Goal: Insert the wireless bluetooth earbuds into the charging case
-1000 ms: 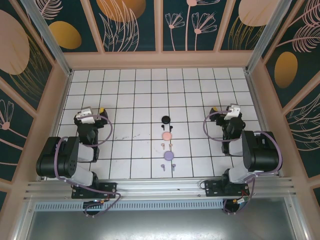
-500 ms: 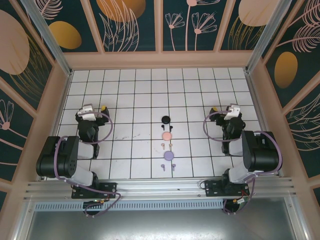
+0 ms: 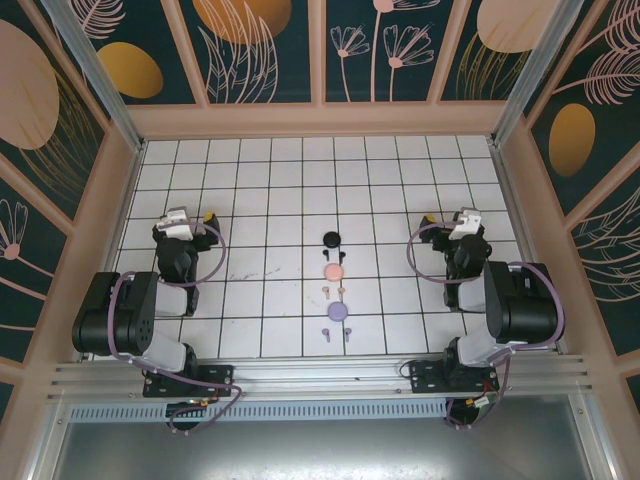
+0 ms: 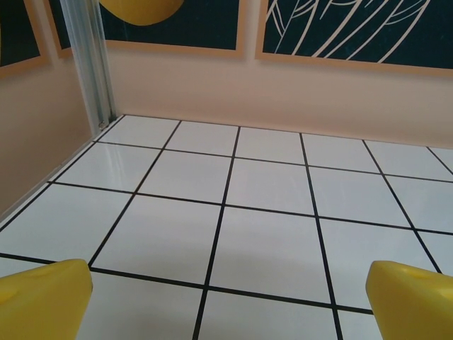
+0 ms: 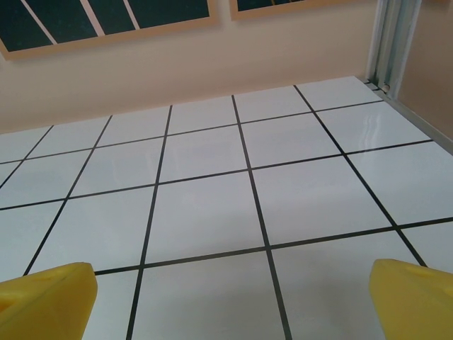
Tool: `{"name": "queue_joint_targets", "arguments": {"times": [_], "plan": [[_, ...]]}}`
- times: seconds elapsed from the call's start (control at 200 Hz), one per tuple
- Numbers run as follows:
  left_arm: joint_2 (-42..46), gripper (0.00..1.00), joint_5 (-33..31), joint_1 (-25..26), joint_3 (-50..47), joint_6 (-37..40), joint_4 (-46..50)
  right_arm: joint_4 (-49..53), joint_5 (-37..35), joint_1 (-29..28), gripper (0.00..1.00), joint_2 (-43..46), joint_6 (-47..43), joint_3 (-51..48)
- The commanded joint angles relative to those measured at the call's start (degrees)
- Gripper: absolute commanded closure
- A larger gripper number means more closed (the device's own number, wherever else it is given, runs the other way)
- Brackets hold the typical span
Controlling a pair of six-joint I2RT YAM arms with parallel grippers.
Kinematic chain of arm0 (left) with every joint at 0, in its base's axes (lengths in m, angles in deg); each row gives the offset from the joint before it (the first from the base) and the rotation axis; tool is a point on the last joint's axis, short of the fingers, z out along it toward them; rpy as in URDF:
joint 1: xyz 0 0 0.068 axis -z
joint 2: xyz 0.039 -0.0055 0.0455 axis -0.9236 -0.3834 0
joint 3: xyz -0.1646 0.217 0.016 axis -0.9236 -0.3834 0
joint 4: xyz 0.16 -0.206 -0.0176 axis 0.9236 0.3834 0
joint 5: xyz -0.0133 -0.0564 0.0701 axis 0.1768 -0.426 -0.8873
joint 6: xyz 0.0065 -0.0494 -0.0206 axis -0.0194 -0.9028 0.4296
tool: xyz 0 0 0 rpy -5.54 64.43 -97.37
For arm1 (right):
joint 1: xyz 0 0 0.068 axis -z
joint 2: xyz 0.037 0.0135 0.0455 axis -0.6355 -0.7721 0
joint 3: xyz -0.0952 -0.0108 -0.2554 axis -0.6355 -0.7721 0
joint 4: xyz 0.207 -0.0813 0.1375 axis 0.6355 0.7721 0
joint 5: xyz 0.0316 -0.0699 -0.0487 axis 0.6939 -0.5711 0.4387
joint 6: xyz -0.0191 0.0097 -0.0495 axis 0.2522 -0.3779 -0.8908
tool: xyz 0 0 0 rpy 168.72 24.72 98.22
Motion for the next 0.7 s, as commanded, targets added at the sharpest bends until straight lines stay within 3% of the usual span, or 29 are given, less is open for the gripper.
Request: {"name": "queue_joint_targets", "arguments": {"times": [0.0,0.065,0.155,0.405,0.581,0.696], "plan": [[0.5,0.05,2.4,-0.4,1.1,1.4,0.7,-0.1,-0.5,-0.2,0.01,0.5,-0.1,1.1],[2.9,0.07,2.0,-0.5,3.8,1.4,7.4,4.9,-4.3,-1.4,0.01,3.6,0.0,2.7],[6.4,0.06,1.6,-0.4,9.1,1.3,19.1,19.1,-6.2,-2.0,0.01,8.9,1.3,7.6],[14.4,0.03,4.4,-0.3,15.6,-5.1,31.4,50.4,-9.0,-1.2,0.01,17.0,17.7,23.1],[18.8,0.01,7.8,-0.3,20.8,-15.4,41.1,61.7,0.9,-1.4,0.01,18.8,19.0,29.4],[19.0,0.01,11.5,0.0,24.8,-21.6,47.7,69.6,3.2,-5.8,0.01,19.8,18.7,32.7]]}}
